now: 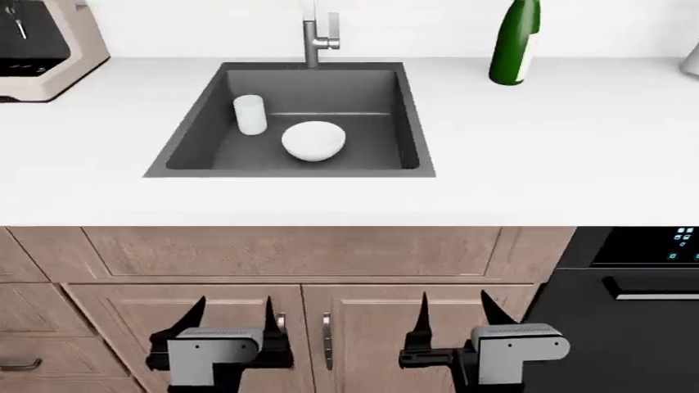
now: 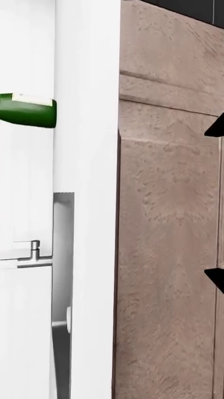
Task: Pick the cup and bowl from the sink and place them on the counter for drying.
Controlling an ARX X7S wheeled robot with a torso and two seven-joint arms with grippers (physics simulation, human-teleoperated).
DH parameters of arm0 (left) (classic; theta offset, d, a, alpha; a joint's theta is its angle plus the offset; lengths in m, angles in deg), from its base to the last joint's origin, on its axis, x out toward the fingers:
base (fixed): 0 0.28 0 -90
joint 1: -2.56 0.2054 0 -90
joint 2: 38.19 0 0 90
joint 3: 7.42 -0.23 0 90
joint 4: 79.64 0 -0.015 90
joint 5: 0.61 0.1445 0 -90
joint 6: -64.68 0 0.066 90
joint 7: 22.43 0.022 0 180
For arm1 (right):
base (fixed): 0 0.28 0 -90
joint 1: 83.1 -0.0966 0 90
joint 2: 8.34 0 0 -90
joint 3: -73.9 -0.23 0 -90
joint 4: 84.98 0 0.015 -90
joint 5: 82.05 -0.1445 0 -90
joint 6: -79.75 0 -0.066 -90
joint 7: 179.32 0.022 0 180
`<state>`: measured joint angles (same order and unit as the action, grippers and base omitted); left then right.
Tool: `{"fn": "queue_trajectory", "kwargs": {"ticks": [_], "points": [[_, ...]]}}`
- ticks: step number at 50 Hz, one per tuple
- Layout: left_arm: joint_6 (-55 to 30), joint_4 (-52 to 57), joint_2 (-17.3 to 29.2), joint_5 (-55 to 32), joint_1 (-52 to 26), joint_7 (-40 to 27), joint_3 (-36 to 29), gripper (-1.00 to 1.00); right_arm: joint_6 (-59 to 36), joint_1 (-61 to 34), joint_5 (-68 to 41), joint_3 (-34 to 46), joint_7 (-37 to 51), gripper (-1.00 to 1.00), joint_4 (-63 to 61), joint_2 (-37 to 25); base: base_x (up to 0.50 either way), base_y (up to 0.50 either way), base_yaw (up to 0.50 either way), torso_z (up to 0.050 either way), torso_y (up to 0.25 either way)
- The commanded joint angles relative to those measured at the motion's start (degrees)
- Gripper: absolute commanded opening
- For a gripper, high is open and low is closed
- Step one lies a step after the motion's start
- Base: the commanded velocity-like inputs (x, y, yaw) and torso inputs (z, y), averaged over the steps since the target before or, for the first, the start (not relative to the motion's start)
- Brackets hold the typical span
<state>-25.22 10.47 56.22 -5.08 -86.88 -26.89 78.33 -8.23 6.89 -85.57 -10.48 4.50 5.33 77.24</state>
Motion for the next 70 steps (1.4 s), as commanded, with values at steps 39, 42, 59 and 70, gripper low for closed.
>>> {"fn": "queue_trajectory", "kwargs": {"ticks": [39,42,59,70], "points": [[1.24,-1.07,2.69,-0.55,-1.25,-4.17,-4.15,1.00,0.21,-0.56,-2.84,3.04,3.95,1.00,0.70,-2.63,0.00,0.18,0.00,0.023,0.001],[1.42,-0.84,2.96,-0.76,-0.92,-4.24,-4.20,1.00,0.24,-0.50,-2.92,3.22,4.11,1.00,0.59,-2.77,0.00,0.00,0.00,0.050,0.000],[1.74,-0.69,3.65,-1.34,-0.91,-4.94,-5.07,1.00,0.41,-0.80,-3.34,4.23,4.76,1.00,0.81,-3.50,0.00,0.00,0.00,0.050,0.001],[0.85,0.73,4.07,-1.50,-0.43,-6.09,-5.27,1.00,0.54,-0.81,-3.89,4.76,5.03,1.00,0.89,-3.86,0.00,0.00,0.00,0.008,0.000]]}}
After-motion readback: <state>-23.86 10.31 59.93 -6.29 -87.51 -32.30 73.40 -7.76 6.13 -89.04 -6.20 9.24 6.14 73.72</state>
